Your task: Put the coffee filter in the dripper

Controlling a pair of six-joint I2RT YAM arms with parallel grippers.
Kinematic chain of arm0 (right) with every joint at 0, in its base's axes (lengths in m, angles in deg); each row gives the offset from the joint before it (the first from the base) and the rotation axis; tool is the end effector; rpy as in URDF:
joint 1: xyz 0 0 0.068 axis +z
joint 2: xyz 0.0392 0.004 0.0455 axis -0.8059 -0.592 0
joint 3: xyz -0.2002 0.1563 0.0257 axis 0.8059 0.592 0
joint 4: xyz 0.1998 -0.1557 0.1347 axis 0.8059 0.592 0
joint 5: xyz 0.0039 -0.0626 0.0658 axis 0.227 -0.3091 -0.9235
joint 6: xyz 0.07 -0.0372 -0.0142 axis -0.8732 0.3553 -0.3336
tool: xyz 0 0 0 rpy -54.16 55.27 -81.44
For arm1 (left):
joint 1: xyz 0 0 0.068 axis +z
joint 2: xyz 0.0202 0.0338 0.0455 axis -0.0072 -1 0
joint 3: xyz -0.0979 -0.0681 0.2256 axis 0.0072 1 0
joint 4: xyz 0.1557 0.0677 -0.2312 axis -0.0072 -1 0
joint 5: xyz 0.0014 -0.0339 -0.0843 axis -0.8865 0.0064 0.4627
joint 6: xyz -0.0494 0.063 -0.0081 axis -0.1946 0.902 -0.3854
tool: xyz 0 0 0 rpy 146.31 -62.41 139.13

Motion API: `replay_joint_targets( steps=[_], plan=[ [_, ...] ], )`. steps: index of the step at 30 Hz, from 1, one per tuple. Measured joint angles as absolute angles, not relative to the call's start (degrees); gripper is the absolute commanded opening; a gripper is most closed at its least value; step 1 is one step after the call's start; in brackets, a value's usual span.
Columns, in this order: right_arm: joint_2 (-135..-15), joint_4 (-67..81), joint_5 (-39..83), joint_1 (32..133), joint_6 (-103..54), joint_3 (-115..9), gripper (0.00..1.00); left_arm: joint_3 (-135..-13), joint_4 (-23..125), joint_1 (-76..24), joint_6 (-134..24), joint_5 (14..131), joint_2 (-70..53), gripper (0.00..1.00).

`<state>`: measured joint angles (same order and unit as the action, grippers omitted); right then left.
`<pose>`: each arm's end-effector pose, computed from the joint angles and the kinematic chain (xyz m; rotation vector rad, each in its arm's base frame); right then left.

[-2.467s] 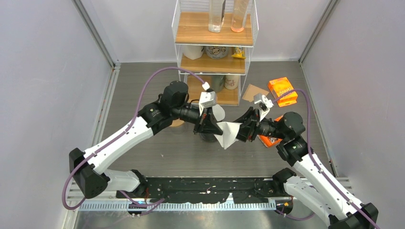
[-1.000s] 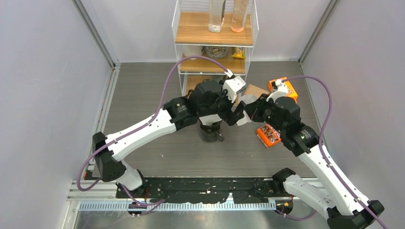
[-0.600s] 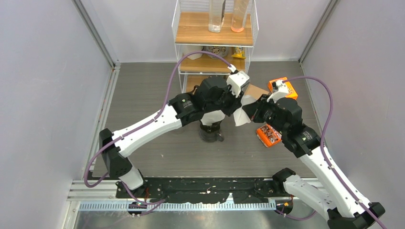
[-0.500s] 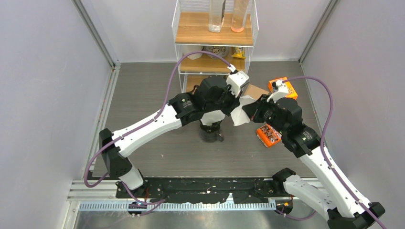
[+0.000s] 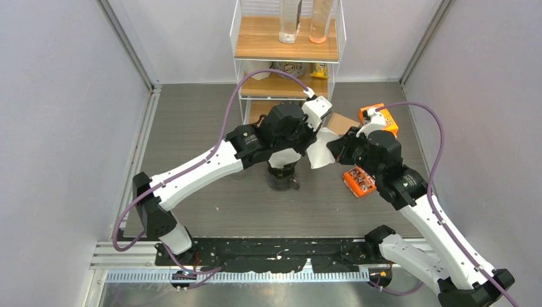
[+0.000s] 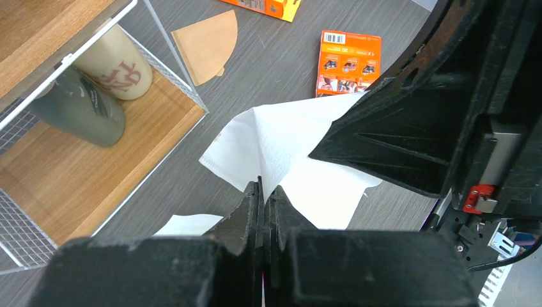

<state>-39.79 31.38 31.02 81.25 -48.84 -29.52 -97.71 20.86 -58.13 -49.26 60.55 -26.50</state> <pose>0.2207 0.1133 0.3319 0.0782 1.9591 0.6620 0.2292 -0.3659 0.3696 0.8884 1.8751 -0.6378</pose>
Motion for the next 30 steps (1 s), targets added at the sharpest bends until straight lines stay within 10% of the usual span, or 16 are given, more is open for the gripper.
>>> replay_joint_targets(
  steps=[23,30],
  plan=[
    [-45.36,39.24,38.71,81.73,-42.44,-36.89,0.06,-109.84,5.25,-61.41,-43.25,56.00,-30.26,0.01],
    [-44.01,39.46,37.42,81.64,-42.15,-36.56,0.05,-111.85,3.11,-61.41,-44.67,54.91,-31.24,0.35]
  ],
)
